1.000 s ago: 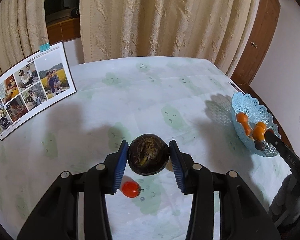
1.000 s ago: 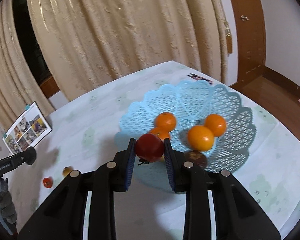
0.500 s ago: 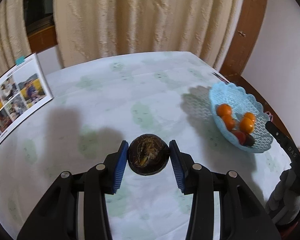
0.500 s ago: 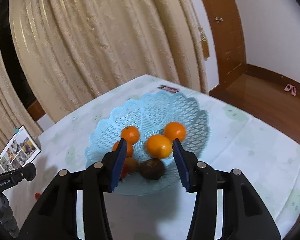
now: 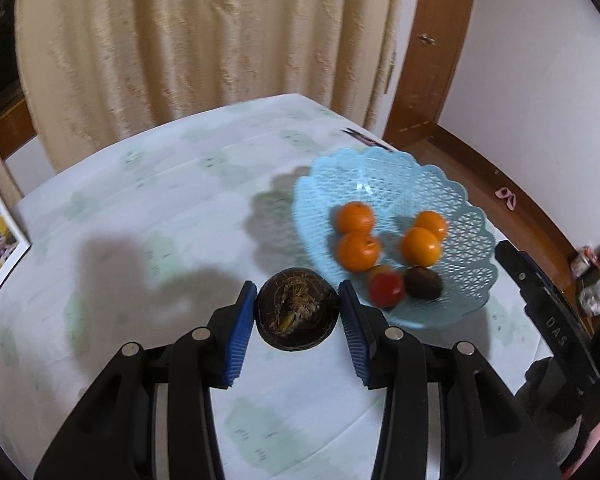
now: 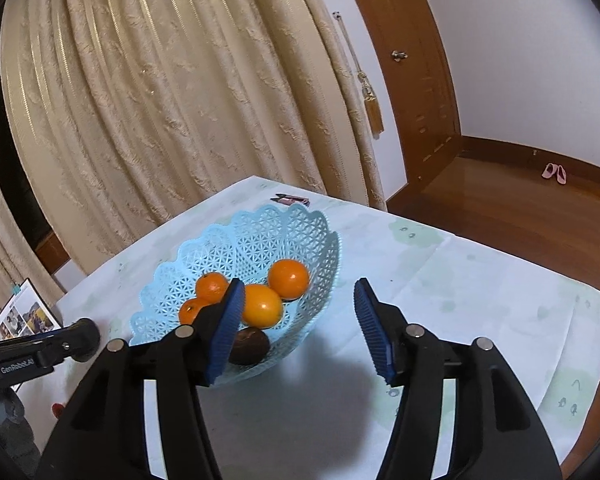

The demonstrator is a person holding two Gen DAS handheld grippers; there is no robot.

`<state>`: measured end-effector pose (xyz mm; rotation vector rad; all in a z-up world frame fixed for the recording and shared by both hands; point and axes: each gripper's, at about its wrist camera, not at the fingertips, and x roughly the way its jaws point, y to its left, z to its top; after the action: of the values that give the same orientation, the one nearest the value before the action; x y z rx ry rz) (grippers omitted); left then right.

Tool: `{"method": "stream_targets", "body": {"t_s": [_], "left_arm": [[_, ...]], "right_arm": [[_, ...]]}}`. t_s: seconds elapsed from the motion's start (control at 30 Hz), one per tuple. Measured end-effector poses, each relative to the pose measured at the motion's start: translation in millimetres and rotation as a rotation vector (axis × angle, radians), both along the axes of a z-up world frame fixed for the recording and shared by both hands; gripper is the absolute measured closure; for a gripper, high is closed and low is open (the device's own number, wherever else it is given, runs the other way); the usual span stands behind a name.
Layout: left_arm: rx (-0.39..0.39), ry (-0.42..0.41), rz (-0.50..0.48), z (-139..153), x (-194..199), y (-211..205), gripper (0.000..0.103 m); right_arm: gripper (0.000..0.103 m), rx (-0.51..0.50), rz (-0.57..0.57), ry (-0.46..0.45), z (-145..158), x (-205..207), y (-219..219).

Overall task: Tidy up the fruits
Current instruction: 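Lower the red tomato into the blue basket and open the right tool, then lower the dark brown fruit into the blue basket and open the left tool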

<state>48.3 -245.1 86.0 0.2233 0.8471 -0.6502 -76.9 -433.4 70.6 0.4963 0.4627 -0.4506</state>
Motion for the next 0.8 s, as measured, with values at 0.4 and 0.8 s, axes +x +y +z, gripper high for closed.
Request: {"method": "stream_targets", "body": {"t_s": [0.4,0.8], "left_arm": [[0.02,-0.033,-0.063,-9.0,-3.1,-48.6,0.044],[0.035,-0.181,0.025,1.9,-3.5,-21.6,0.02]], "right_arm": [[0.041,0.016,0.004,-0.014,-5.1,-1.3,-2.5],[0.027,0.017,-0.006,-0.033,-1.6,-3.3,0.9]]}}
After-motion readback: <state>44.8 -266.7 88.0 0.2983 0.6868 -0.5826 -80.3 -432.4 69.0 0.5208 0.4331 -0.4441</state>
